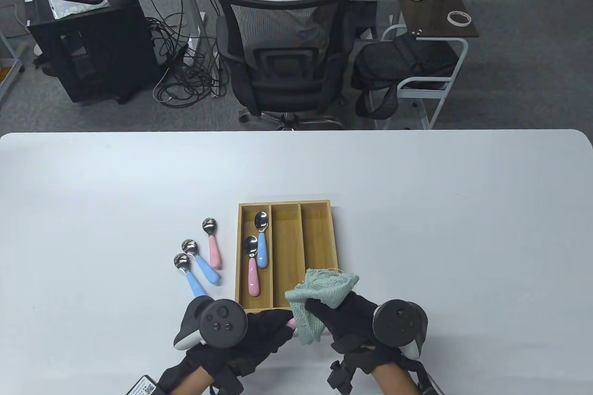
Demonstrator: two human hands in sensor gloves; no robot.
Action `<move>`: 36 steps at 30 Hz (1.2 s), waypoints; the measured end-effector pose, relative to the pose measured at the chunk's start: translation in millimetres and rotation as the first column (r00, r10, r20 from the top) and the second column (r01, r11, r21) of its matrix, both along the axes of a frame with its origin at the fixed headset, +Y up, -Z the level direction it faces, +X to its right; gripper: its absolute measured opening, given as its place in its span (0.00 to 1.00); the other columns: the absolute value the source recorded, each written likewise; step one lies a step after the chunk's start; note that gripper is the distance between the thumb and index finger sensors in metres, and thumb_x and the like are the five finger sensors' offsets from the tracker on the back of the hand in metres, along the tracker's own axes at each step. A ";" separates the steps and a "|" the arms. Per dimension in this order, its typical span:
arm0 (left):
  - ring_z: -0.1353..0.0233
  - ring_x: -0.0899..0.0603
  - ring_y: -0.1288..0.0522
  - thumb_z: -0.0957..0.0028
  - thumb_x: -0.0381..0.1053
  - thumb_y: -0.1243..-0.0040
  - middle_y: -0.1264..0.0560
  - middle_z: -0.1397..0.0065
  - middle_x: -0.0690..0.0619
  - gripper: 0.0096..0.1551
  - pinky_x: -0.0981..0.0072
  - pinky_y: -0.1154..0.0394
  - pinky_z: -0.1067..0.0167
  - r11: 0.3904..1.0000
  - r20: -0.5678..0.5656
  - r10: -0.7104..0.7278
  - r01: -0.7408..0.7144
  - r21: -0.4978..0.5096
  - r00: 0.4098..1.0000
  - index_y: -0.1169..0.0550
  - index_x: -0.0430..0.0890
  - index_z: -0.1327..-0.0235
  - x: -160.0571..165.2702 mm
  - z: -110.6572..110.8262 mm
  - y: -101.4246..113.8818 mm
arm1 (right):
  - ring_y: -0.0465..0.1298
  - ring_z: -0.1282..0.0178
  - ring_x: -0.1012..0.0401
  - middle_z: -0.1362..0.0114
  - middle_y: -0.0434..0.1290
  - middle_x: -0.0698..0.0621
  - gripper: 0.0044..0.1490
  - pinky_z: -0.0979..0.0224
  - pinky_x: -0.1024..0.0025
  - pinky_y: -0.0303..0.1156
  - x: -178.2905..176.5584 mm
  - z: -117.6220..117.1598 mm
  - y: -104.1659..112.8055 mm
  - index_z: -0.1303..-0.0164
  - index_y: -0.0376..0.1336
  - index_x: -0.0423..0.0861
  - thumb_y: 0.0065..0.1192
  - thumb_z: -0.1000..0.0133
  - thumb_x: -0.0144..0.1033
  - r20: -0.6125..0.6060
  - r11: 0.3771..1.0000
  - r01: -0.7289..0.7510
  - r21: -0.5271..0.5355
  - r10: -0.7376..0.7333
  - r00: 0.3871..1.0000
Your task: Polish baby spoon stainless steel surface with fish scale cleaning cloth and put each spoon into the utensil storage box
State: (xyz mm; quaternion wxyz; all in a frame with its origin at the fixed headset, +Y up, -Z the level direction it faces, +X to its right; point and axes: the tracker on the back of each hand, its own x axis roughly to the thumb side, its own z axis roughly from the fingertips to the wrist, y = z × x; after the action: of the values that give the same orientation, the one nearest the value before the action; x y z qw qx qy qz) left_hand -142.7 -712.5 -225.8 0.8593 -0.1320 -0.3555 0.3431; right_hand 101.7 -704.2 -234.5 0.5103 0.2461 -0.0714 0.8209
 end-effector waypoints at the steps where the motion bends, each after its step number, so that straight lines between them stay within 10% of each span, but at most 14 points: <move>1: 0.47 0.46 0.14 0.34 0.58 0.57 0.23 0.35 0.48 0.30 0.56 0.15 0.48 1.000 -0.002 0.008 -0.008 -0.006 1.000 0.30 0.42 0.25 -0.8 -0.7 -0.1 | 0.86 0.48 0.57 0.36 0.75 0.41 0.31 0.35 0.61 0.83 -0.3 0.2 0.4 0.27 0.57 0.34 0.55 0.34 0.40 -0.007 1.000 -0.008 -0.001 0.008 1.000; 9: 0.47 0.45 0.15 0.34 0.57 0.57 0.23 0.34 0.48 0.30 0.55 0.15 0.48 1.000 -0.016 -0.004 0.004 -0.015 1.000 0.30 0.42 0.26 0.2 -3.5 -1.7 | 0.82 0.37 0.48 0.29 0.69 0.36 0.33 0.30 0.52 0.78 1.7 -5.3 -2.3 0.24 0.51 0.32 0.59 0.34 0.29 -0.105 0.989 0.060 -0.135 -0.074 0.992; 19: 0.48 0.46 0.14 0.34 0.57 0.56 0.22 0.35 0.48 0.30 0.56 0.15 0.50 0.999 0.022 -0.029 0.029 0.023 0.999 0.30 0.41 0.26 5.2 4.6 2.6 | 0.85 0.49 0.58 0.35 0.74 0.44 0.38 0.36 0.58 0.83 2.0 -3.4 -0.6 0.26 0.57 0.37 0.70 0.40 0.40 -0.037 0.996 -0.056 -0.068 0.053 0.998; 36: 0.55 0.51 0.15 0.36 0.58 0.45 0.19 0.38 0.46 0.33 0.61 0.16 0.56 0.988 -0.047 -0.124 0.128 0.088 0.991 0.27 0.38 0.27 16.6 12.5 15.3 | 0.84 0.62 0.72 0.43 0.78 0.49 0.29 0.42 0.68 0.86 15.8 -10.8 2.3 0.30 0.61 0.40 0.58 0.34 0.46 0.176 0.968 -0.236 0.084 0.219 0.960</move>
State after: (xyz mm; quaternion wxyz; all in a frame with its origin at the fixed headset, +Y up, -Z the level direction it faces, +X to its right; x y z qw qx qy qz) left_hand -126.1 -697.2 -213.3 0.8917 -0.1078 -0.3436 0.2743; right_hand 117.5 -701.9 -245.2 0.3912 0.2100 -0.1274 0.8869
